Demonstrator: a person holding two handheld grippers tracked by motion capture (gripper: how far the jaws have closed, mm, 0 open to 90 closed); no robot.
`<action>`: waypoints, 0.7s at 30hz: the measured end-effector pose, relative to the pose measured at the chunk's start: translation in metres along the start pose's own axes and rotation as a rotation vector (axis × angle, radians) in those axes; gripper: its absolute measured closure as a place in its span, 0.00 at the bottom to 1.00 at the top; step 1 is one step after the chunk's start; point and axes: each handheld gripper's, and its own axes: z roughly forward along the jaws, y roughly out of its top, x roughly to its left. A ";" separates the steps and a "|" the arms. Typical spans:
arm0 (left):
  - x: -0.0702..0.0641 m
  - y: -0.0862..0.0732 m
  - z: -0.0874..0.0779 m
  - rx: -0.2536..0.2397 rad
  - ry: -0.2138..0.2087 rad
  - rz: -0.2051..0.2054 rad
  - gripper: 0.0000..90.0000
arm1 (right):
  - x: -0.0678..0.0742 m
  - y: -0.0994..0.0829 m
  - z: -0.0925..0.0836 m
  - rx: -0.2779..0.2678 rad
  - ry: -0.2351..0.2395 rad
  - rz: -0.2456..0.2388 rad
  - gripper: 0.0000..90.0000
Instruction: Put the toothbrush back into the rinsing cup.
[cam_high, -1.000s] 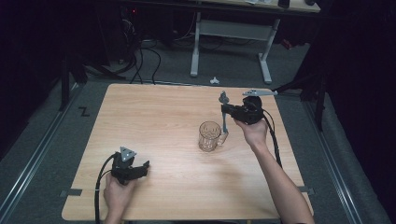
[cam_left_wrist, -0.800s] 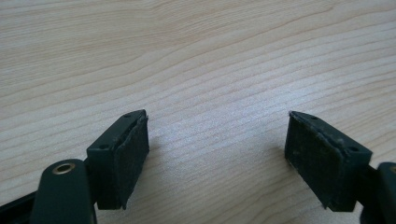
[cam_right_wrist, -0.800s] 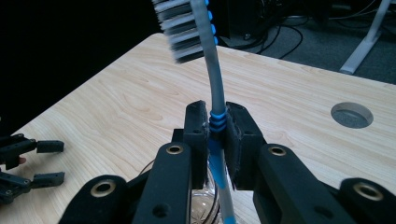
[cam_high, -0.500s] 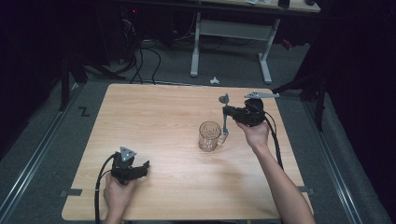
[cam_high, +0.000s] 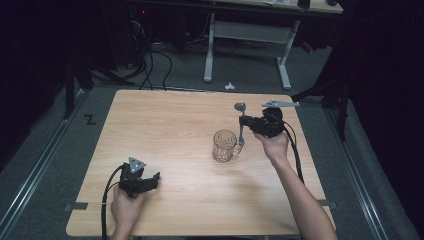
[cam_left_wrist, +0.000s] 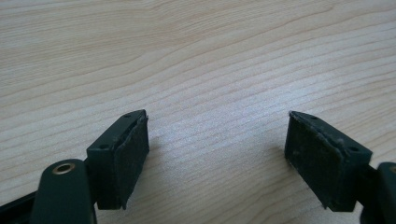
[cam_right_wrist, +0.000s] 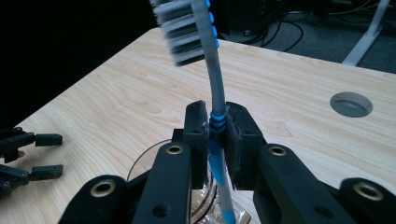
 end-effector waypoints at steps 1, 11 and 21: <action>0.000 0.000 0.000 0.000 0.000 0.000 0.25 | 0.000 -0.001 0.000 0.001 0.001 -0.001 0.89; 0.000 0.000 0.000 0.000 0.000 0.000 0.25 | -0.003 -0.007 -0.001 0.008 -0.004 0.006 0.89; 0.000 0.000 0.000 0.000 0.000 0.000 0.25 | -0.004 -0.012 0.001 0.013 -0.003 0.013 0.89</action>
